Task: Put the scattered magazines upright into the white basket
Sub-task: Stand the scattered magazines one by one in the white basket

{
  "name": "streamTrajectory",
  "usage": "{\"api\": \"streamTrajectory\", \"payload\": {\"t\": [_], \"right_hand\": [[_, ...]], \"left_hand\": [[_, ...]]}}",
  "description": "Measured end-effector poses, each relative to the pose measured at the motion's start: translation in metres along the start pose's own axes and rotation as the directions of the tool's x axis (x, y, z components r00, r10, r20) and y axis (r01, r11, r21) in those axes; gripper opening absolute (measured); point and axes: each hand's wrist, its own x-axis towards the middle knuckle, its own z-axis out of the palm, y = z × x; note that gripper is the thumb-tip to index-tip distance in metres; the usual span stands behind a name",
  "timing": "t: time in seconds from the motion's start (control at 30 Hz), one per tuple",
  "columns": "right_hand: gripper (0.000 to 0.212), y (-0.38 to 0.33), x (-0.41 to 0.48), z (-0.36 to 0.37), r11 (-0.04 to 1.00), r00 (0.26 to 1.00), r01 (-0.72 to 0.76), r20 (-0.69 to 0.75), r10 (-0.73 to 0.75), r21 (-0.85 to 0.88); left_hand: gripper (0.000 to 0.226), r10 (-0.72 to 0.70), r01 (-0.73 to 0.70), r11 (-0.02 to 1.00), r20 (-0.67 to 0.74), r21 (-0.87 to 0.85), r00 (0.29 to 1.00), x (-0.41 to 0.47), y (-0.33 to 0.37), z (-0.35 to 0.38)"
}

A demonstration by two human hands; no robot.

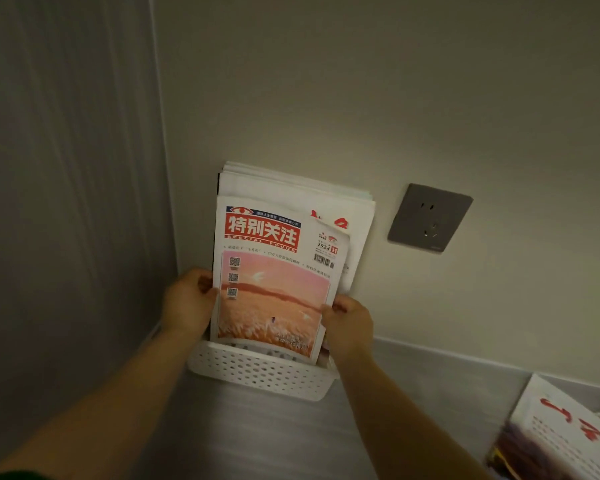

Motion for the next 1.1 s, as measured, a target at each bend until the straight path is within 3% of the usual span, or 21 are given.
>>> {"api": "streamTrajectory", "payload": {"t": [0.13, 0.23, 0.3, 0.4, 0.5, 0.57, 0.63, 0.8, 0.97, 1.1], "right_hand": [[0.015, -0.006, -0.001, 0.01, 1.0, 1.0, 0.015, -0.005, -0.015, 0.011], [0.032, -0.003, -0.001, 0.016, 0.979, 0.997, 0.065, -0.031, -0.072, -0.193], [0.05, 0.001, -0.008, 0.02, 0.955, 0.989, 0.105, -0.068, -0.128, -0.276], [0.067, 0.005, -0.012, 0.019, 0.984, 0.99, 0.084, -0.098, -0.101, -0.16], [0.078, 0.003, -0.003, 0.009, 0.998, 0.998, -0.032, -0.05, 0.035, 0.048], [0.066, -0.002, 0.003, 0.004, 0.985, 0.996, -0.076, 0.062, 0.067, 0.155], [0.049, -0.005, 0.005, 0.006, 0.991, 0.989, -0.072, 0.136, 0.056, 0.113], [0.062, -0.002, 0.008, 0.006, 0.995, 0.98, -0.052, 0.197, 0.035, 0.081], [0.05, 0.003, 0.014, -0.003, 0.999, 0.972, 0.023, 0.235, -0.031, 0.034], [0.042, 0.007, 0.015, -0.007, 0.999, 0.98, 0.053, 0.193, -0.05, -0.007]], "left_hand": [[0.016, 0.024, -0.024, 1.0, -0.026, 0.002, 0.999, 0.006, 0.001, 0.0], [0.036, 0.051, -0.051, 0.999, -0.026, -0.009, 0.998, 0.007, 0.008, 0.004], [0.055, 0.022, -0.02, 0.994, 0.018, -0.105, 1.0, 0.005, 0.013, 0.007], [0.058, -0.015, 0.046, 0.965, 0.123, -0.259, 0.992, 0.002, 0.018, 0.011], [0.047, -0.015, 0.078, 0.949, 0.204, -0.305, 0.979, 0.005, 0.02, 0.011], [0.04, 0.005, 0.073, 0.948, 0.243, -0.309, 0.97, 0.008, 0.021, 0.01], [0.038, 0.005, 0.081, 0.946, 0.264, -0.314, 0.964, 0.011, 0.019, 0.009], [0.037, -0.043, 0.132, 0.935, 0.264, -0.329, 0.964, 0.016, 0.015, 0.012], [0.035, -0.093, 0.183, 0.911, 0.249, -0.37, 0.964, 0.017, 0.017, 0.013], [0.037, -0.045, 0.125, 0.942, 0.253, -0.311, 0.966, 0.011, 0.021, 0.011]]}}
